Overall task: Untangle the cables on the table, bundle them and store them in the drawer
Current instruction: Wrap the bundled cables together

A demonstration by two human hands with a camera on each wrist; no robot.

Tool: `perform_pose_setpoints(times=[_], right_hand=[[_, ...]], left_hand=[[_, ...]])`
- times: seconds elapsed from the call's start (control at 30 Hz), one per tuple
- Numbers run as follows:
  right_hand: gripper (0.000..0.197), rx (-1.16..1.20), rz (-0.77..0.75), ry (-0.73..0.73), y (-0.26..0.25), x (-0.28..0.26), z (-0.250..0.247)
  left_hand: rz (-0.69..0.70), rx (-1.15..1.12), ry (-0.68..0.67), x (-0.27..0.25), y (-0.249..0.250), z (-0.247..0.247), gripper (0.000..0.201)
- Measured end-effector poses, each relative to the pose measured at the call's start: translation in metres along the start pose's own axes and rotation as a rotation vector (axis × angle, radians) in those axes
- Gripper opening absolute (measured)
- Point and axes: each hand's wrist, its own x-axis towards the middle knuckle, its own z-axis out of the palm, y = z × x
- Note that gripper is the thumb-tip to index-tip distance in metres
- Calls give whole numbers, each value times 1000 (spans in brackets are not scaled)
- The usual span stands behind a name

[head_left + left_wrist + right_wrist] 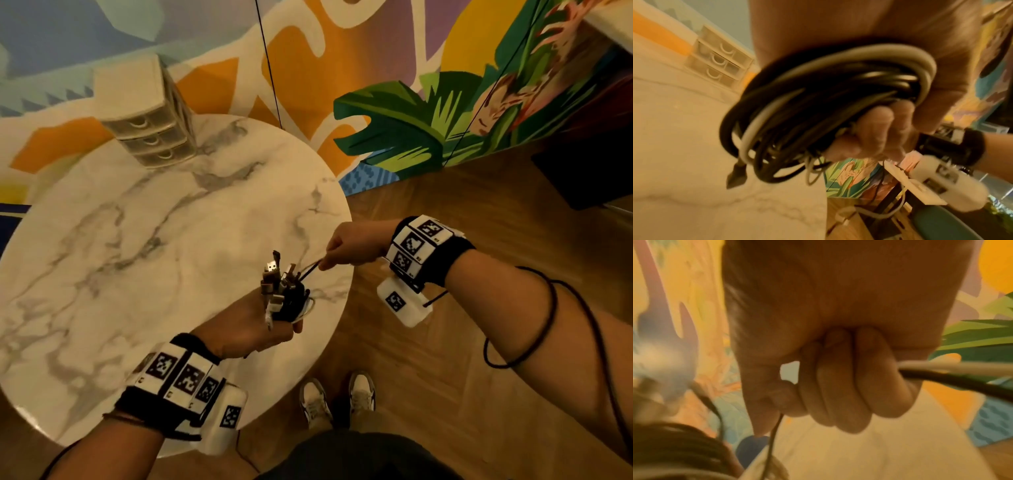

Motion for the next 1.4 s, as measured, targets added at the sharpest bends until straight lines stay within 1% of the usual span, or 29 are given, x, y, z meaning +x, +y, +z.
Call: perform_pose_setpoints(times=[0.03, 0.1, 0.13, 0.2, 0.23, 0.3, 0.33, 0.4, 0.5, 0.57, 0.63, 0.67, 0.7, 0.73, 0.8, 0.87, 0.93, 0.97, 1.03, 1.13, 1.2, 1.23, 1.3, 1.4], right_hand=[[42, 9, -18, 16, -7, -3, 0], [41, -6, -81, 60, -21, -9, 3], [41, -21, -127, 93, -27, -12, 5], [39, -29, -207, 172, -38, -17, 12], [38, -5, -232, 211, -42, -19, 15], [37, 71, -260, 286, -51, -20, 24], [37, 112, -268, 318, -55, -20, 29], [39, 189, -278, 386, -61, -20, 38], [39, 172, -304, 488, -65, -19, 45], [35, 82, -298, 486, -66, -21, 45], [31, 4, -305, 471, -67, -24, 49], [31, -10, -323, 464, -68, -26, 54], [32, -3, -346, 447, -68, -27, 60], [33, 18, -370, 422, -66, -28, 68], [33, 128, -417, 377, -61, -28, 85], [35, 366, -474, 364, -50, -24, 97], [39, 627, -510, 316, -37, -18, 102], [41, 721, -501, 267, -31, -13, 102], [43, 834, -451, 147, -22, -5, 102], [42, 906, -399, 16, -7, 6, 100], [42, 865, -342, -34, 7, 11, 96], [40, 816, -301, -49, 15, 12, 92], [33, 672, -234, -52, 28, 13, 79], [37, 419, -188, 69, 36, 12, 48]], left_hand=[[11, 28, 41, 3, -2, 1, 17], [39, 4, 135, 11, -7, 4, 16], [37, -45, 206, 16, -8, 6, 19], [15, -176, 395, 24, -7, 7, 11], [-5, -261, 481, 28, -5, 7, 12], [-28, -485, 594, 34, 2, 7, 31], [-29, -590, 627, 37, 6, 5, 39], [-23, -694, 647, 43, 9, 0, 50], [2, -746, 605, 51, 10, -7, 59], [23, -791, 589, 55, 9, -11, 61], [16, -848, 614, 59, 10, -17, 51], [-7, -864, 622, 62, 11, -19, 41], [-22, -881, 618, 64, 13, -21, 32], [-18, -921, 606, 65, 17, -22, 27], [60, -1051, 596, 67, 23, -24, 16], [146, -1114, 575, 65, 29, -26, 34], [225, -1106, 494, 61, 32, -28, 43], [250, -1098, 454, 58, 33, -30, 44], [296, -1089, 370, 53, 34, -32, 42], [391, -1098, 192, 43, 35, -34, 38], [419, -1084, 75, 34, 37, -35, 36], [412, -1060, 28, 30, 38, -35, 36], [368, -937, -9, 22, 38, -32, 36], [274, -704, -14, 14, 34, -21, 28]])
